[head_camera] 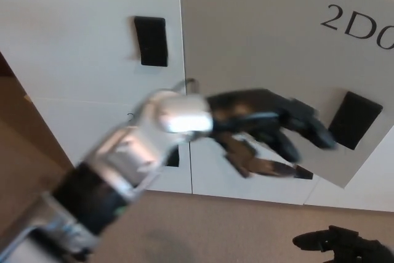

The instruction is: The robot walks towards an open cabinet and lifts its left hand to push the door towards the right to close it.

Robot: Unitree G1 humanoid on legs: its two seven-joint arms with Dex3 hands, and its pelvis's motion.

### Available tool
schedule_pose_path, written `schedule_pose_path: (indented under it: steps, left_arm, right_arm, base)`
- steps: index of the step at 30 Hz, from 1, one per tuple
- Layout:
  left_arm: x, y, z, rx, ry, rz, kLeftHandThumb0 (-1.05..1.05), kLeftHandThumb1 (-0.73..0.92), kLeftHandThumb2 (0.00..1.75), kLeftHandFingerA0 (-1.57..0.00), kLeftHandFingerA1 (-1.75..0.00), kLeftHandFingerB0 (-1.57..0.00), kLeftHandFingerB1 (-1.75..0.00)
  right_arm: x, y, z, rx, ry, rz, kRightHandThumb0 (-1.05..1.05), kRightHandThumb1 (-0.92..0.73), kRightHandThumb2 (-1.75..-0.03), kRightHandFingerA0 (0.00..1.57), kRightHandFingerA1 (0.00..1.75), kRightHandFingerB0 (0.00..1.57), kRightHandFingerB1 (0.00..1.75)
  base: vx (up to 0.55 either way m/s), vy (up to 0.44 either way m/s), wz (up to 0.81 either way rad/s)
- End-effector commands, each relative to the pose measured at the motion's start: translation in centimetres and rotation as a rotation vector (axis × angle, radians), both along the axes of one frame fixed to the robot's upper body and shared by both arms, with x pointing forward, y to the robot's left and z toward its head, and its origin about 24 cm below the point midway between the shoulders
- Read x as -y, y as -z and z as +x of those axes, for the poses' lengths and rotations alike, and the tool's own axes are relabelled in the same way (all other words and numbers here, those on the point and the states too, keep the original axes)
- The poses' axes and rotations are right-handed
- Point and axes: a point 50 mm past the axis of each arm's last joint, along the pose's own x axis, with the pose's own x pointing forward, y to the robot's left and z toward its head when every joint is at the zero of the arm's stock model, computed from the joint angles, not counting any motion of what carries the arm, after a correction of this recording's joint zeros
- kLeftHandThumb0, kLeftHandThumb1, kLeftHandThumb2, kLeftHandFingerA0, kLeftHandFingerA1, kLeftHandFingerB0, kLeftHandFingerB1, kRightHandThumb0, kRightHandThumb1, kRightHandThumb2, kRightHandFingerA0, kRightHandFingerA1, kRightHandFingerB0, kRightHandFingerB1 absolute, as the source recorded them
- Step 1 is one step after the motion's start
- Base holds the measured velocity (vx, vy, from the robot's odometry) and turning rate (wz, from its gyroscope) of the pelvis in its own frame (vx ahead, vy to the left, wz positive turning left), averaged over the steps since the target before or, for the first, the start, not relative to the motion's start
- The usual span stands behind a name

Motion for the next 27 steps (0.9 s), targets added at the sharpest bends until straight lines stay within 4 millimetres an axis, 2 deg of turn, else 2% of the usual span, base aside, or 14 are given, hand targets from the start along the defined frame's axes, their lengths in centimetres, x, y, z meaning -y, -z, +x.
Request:
schedule_pose_path:
  steps: [1, 4, 8, 9, 10, 11, 16, 17, 19, 21, 22, 24, 26, 27]
  left_arm:
    - [8.0, 0.9, 0.0, -0.005, 0.079, 0.225, -0.49, 0.53, 0.84, -0.36, -0.52, -0.30, -0.47]
    - [10.6, 0.2, -0.2, -0.001, 0.058, 0.203, -0.45, 0.52, 0.84, -0.35, -0.52, -0.29, -0.47]
    - [11.2, -0.6, 0.6, 0.007, -0.020, 0.183, -0.44, 0.49, 0.85, -0.33, -0.54, -0.23, -0.47]
    - [10.8, -1.0, 1.4, 0.020, -0.066, 0.179, -0.43, 0.66, 0.60, -0.19, -0.34, -0.26, -0.32]
    - [10.4, -1.2, 1.9, 0.029, -0.095, 0.177, -0.43, 0.66, 0.60, -0.19, -0.34, -0.26, -0.32]
    - [9.4, -1.7, 3.1, 0.049, -0.173, 0.176, -0.27, 0.58, 1.04, 0.00, -0.48, 0.00, -0.45]
    - [4.4, -4.0, 7.6, 0.120, -0.461, 0.149, -0.30, 0.55, 1.04, -0.01, -0.49, 0.00, -0.46]
    - [2.0, -5.5, 9.1, 0.163, -0.556, 0.143, -0.57, 0.64, 0.62, -0.22, -0.39, -0.10, -0.22]
    - [-1.7, -7.9, 10.9, 0.211, -0.701, 0.113, -0.55, 0.63, 0.62, -0.21, -0.38, -0.09, -0.21]
    - [-3.5, -8.8, 11.6, 0.221, -0.767, 0.085, -0.55, 0.63, 0.62, -0.21, -0.38, -0.09, -0.21]
    - [-5.6, -9.8, 12.2, 0.248, -0.821, 0.084, -0.59, 0.66, 0.59, -0.31, -0.51, -0.03, -0.24]
    - [-8.3, -11.2, 12.8, 0.282, -0.889, 0.085, -0.57, 0.64, 0.63, -0.20, -0.37, -0.03, -0.17]
    - [-9.1, -11.6, 12.9, 0.289, -0.909, 0.084, -0.57, 0.64, 0.63, -0.20, -0.37, -0.03, -0.17]
    - [-10.3, -11.9, 13.1, 0.270, -0.943, 0.063, -0.60, 0.63, 0.67, -0.06, -0.22, -0.06, -0.17]
  right_arm:
    - [0.2, 0.5, 0.1, -0.046, -0.034, 0.003, -0.26, -0.71, -0.64, 0.80, 0.58, 0.70, 0.57]
    - [-0.1, 0.6, 0.0, -0.053, -0.025, 0.002, -0.32, -0.72, -0.65, 0.82, 0.58, 0.70, 0.56]
    - [-0.4, 0.2, -0.2, -0.043, -0.029, 0.002, -0.33, -0.72, -0.64, 0.83, 0.59, 0.68, 0.56]
    - [-0.4, 0.1, -0.2, -0.040, -0.030, 0.003, -0.33, -0.72, -0.63, 0.82, 0.57, 0.69, 0.55]
    - [-0.5, 0.0, -0.3, -0.039, -0.030, 0.004, -0.33, -0.72, -0.63, 0.82, 0.57, 0.69, 0.55]
    - [-0.5, -0.1, -0.5, -0.036, -0.035, 0.009, -0.33, -0.71, -0.61, 0.82, 0.55, 0.70, 0.54]
    - [-0.5, -0.6, -1.0, -0.028, -0.048, -0.006, -0.35, -0.71, -0.62, 0.84, 0.53, 0.71, 0.53]
    - [-0.6, -0.6, -1.1, -0.018, -0.054, -0.007, -0.36, -0.69, -0.64, 0.86, 0.57, 0.72, 0.56]
    - [-0.8, -0.7, -1.1, 0.002, -0.061, 0.000, -0.37, -0.69, -0.64, 0.87, 0.58, 0.72, 0.56]
    - [-0.8, -0.7, -1.2, 0.013, -0.064, 0.007, -0.37, -0.69, -0.64, 0.87, 0.58, 0.72, 0.56]
    - [-0.9, -0.8, -1.2, 0.026, -0.064, 0.014, -0.36, -0.69, -0.66, 0.87, 0.60, 0.72, 0.57]
    - [-1.0, -0.9, -1.1, 0.040, -0.063, 0.023, -0.36, -0.70, -0.66, 0.86, 0.59, 0.72, 0.57]
    - [-1.1, -1.0, -1.1, 0.044, -0.063, 0.026, -0.36, -0.70, -0.66, 0.86, 0.59, 0.72, 0.57]
    - [-1.1, -1.1, -1.0, 0.049, -0.064, 0.027, -0.34, -0.70, -0.67, 0.85, 0.59, 0.71, 0.57]
  base:
    - [0.00, 0.000, 0.00]
    - [0.00, 0.000, 0.00]
    - [0.00, 0.000, 0.00]
    - [0.00, 0.000, 0.00]
    - [0.00, 0.000, 0.00]
    - [0.00, 0.000, 0.00]
    - [0.00, 0.000, 0.00]
    - [0.00, 0.000, 0.00]
    - [0.00, 0.000, 0.00]
    - [0.00, 0.000, 0.00]
    - [0.00, 0.000, 0.00]
    - [0.00, 0.000, 0.00]
    - [0.00, 0.000, 0.00]
    - [0.00, 0.000, 0.00]
